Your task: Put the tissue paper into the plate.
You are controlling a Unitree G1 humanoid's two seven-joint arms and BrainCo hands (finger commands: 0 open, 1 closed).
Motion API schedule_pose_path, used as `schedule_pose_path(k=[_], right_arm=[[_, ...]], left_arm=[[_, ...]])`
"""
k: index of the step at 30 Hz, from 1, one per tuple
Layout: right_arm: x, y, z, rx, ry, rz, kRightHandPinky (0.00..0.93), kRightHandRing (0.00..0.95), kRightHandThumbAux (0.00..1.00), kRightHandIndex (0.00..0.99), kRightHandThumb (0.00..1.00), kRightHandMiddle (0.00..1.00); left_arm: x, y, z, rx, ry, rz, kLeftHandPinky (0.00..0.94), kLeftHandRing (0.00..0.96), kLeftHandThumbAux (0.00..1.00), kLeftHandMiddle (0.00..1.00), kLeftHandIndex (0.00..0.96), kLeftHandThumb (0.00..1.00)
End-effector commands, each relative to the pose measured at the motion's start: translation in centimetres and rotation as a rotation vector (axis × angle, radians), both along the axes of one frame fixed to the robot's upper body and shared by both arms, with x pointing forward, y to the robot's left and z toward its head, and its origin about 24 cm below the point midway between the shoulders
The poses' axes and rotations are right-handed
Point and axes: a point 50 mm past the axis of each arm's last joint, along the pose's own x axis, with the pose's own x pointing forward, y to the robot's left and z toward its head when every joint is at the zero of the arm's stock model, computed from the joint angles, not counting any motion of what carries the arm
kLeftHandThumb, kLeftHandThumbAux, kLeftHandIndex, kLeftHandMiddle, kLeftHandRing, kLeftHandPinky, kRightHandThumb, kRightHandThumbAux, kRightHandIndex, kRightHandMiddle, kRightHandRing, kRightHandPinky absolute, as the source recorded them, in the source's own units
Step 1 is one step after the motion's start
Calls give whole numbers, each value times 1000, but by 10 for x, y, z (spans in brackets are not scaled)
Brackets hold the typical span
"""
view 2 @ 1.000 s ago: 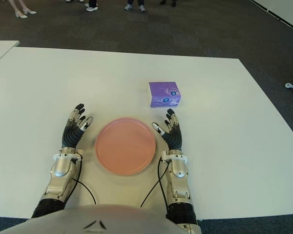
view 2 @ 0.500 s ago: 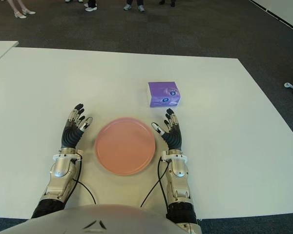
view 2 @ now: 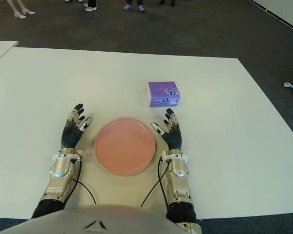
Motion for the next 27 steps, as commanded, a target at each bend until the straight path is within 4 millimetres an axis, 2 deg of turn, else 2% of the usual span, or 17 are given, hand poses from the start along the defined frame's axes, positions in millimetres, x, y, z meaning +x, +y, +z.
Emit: schedule_pose_path(k=[1, 27], right_arm=[[-16, -1, -27, 13, 152, -15, 38, 0, 731, 0, 179, 6], [-13, 1, -27, 0, 144, -33, 21, 0, 763, 0, 149, 1]], left_arm=[[-7, 1, -12, -15, 75, 21, 0, 0, 559, 0, 0, 0], [-5, 2, -12, -12, 69, 22, 0, 0, 545, 0, 0, 0]])
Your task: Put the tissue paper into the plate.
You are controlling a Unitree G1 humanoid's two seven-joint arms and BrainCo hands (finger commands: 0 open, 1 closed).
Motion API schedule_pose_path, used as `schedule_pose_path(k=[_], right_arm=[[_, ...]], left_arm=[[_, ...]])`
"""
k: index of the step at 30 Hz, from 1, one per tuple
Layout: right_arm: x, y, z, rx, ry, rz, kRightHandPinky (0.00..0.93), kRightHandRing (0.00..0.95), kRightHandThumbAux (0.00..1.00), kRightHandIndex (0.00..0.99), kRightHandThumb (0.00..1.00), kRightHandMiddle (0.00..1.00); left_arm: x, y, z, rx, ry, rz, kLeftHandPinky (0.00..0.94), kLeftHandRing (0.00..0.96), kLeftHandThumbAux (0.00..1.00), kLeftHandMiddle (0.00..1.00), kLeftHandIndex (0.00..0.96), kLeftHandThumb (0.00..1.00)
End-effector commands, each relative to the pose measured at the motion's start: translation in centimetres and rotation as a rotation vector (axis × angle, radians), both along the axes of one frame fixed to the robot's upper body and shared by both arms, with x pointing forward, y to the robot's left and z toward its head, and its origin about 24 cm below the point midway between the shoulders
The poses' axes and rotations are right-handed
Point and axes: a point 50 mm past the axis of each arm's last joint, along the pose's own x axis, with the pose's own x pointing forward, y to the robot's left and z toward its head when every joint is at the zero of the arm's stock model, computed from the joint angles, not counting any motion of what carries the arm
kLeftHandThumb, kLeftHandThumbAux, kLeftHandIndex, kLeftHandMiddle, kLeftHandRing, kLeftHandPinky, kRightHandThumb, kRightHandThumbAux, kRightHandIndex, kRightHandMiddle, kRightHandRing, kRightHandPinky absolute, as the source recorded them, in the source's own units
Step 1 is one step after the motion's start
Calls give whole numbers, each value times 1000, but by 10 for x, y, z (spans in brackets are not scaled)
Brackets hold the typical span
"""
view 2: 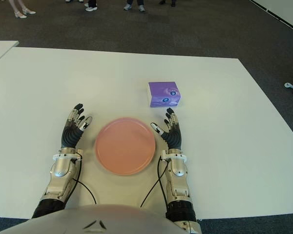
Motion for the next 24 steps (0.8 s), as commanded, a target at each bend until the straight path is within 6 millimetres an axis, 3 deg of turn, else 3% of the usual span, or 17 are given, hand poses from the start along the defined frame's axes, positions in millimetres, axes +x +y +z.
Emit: schedule_pose_path(k=[1, 24], right_arm=[[-15, 0, -26, 13, 151, -19, 21, 0, 763, 0, 149, 1], [-15, 2, -24, 12, 156, -43, 44, 3, 755, 0, 161, 10]], left_arm=[[-6, 2, -12, -6, 68, 14, 0, 0, 545, 0, 0, 0], [-5, 3, -12, -13, 74, 18, 0, 0, 552, 0, 0, 0]])
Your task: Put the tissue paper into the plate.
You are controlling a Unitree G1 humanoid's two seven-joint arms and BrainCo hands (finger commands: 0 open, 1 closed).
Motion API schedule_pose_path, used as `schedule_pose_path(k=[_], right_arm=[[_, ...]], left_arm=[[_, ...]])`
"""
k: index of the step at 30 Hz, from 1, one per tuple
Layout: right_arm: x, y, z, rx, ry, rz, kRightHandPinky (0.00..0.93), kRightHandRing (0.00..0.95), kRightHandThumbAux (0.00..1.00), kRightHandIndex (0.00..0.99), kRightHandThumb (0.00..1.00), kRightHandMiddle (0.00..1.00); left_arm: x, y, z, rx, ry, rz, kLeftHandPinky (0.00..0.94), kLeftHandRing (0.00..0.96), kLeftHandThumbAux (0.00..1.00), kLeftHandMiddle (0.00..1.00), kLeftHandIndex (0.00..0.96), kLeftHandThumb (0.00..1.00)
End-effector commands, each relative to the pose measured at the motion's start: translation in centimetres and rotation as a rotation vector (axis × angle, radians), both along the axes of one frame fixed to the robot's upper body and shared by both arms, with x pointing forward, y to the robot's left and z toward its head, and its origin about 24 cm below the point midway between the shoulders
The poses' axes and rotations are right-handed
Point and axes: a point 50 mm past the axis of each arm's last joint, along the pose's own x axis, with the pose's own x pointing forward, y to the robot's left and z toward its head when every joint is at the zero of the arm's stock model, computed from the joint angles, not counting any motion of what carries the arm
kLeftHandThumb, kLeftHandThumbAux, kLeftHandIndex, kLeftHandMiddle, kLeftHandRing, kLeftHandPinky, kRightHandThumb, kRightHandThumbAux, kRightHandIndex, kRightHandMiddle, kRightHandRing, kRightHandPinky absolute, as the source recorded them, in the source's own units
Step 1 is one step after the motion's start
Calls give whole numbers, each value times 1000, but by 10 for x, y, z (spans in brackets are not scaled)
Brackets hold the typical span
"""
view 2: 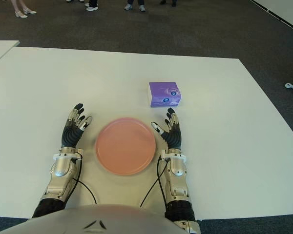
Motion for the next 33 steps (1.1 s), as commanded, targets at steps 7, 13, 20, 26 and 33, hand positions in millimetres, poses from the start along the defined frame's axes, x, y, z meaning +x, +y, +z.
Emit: schedule_pose_path(k=[7, 13, 20, 26, 33], right_arm=[[-16, 0, -23, 6, 154, -16, 33, 0, 749, 0, 162, 8], [-15, -1, -22, -2, 153, -17, 37, 1, 749, 0, 157, 7], [-16, -1, -20, -10, 151, -23, 48, 6, 755, 0, 152, 9], [-16, -1, -19, -11, 152, -22, 49, 8, 759, 0, 150, 12], [-17, -1, -19, -13, 153, -20, 45, 8, 761, 0, 155, 14]], left_arm=[[-5, 2, -13, 2, 78, 10, 0, 0, 552, 0, 0, 0], [-5, 2, -14, 8, 77, 8, 0, 0, 555, 0, 0, 0], [-5, 1, -13, 11, 69, 6, 0, 0, 548, 0, 0, 0], [-5, 2, -13, 8, 65, 6, 0, 0, 543, 0, 0, 0], [-5, 2, -12, -1, 63, 5, 0, 0, 553, 0, 0, 0]])
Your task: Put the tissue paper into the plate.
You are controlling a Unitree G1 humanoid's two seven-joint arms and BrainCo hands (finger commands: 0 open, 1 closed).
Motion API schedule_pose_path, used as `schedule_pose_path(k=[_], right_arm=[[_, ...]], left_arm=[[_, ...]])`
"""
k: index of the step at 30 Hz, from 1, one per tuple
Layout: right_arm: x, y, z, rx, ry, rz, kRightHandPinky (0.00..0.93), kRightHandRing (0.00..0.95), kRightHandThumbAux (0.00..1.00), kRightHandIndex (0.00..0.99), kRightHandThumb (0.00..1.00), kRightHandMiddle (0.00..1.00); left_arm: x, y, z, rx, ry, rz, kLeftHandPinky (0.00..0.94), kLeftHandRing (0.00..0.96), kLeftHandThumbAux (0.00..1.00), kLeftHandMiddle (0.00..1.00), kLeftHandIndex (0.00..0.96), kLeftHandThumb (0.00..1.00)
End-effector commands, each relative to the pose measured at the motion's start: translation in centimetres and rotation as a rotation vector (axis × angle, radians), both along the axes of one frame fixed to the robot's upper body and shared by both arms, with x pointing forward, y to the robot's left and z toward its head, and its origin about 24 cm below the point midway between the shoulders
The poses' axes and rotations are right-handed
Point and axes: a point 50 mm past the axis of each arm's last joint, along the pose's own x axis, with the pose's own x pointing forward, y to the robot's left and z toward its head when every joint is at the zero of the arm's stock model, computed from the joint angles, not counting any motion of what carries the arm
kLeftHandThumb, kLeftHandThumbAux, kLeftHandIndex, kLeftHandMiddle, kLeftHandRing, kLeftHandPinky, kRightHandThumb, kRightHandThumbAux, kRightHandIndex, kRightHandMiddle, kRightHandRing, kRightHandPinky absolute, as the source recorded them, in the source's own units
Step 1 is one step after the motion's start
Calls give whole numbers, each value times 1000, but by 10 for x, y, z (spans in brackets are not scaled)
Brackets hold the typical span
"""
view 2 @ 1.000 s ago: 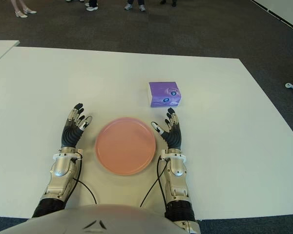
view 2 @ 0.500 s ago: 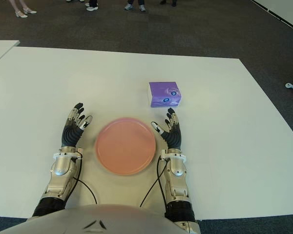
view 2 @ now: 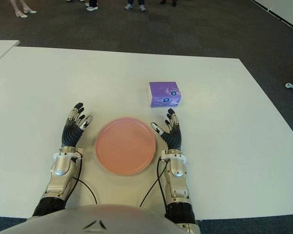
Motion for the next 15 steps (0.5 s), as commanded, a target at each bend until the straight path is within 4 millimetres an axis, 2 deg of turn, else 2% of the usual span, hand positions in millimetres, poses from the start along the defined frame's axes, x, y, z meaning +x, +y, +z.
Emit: schedule_pose_path(k=[1, 13, 15], right_arm=[[-13, 0, -21, 11, 135, -11, 45, 8, 761, 0, 156, 14], [-17, -4, -20, 10, 162, -37, 52, 13, 748, 2, 157, 17], [-21, -6, -4, -3, 136, -56, 56, 19, 745, 1, 159, 22]], left_arm=[[-7, 2, -12, -10, 68, 9, 0, 0, 553, 0, 0, 0], [-7, 0, -12, -17, 73, 8, 0, 0, 557, 0, 0, 0], [-7, 0, -12, -16, 69, 10, 0, 0, 557, 0, 0, 0]])
